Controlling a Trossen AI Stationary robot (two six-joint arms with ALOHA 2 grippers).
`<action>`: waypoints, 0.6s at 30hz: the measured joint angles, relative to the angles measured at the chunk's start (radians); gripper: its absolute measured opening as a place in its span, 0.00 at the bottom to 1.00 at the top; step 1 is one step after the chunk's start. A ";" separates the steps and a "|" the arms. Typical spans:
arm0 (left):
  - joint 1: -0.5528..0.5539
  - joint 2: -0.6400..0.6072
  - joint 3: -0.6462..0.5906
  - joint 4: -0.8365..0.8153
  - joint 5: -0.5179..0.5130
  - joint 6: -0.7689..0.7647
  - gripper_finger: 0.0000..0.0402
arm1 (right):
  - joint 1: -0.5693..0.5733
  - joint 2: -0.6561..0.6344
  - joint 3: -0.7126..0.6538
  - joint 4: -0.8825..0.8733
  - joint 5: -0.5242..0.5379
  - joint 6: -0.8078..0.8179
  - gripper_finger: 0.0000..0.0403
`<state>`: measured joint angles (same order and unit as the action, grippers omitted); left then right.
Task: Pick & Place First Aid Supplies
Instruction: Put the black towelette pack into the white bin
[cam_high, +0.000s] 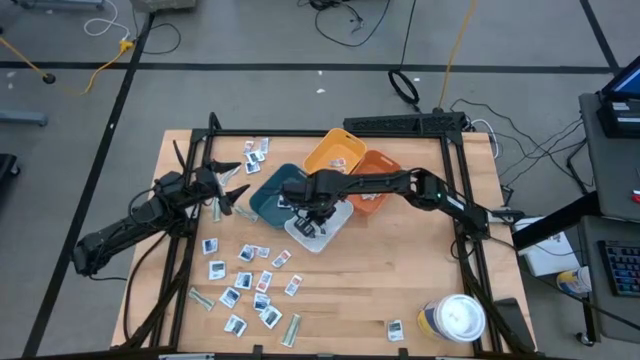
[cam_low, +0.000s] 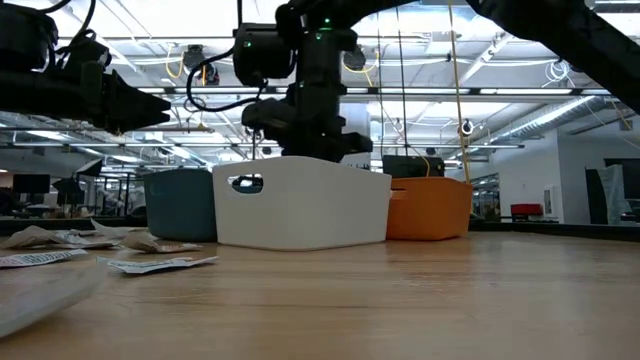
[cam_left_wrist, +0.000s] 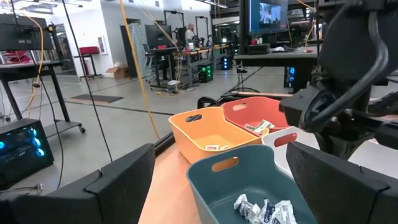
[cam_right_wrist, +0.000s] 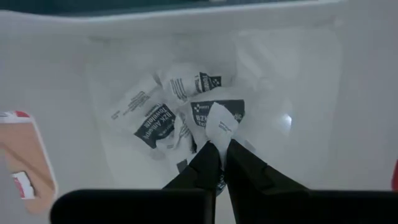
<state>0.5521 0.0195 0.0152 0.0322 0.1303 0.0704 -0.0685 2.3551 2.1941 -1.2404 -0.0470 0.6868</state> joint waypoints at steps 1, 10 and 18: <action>0.000 0.000 0.000 0.000 0.000 0.000 0.91 | 0.000 0.000 0.000 0.006 0.006 0.000 0.04; 0.000 0.000 0.000 0.001 0.000 0.000 0.91 | 0.003 -0.004 0.000 0.011 0.021 -0.004 0.28; 0.000 0.000 0.000 0.001 0.000 0.000 0.91 | 0.005 -0.004 0.000 0.010 0.017 -0.010 0.59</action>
<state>0.5521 0.0194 0.0153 0.0330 0.1303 0.0704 -0.0635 2.3512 2.1941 -1.2301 -0.0303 0.6770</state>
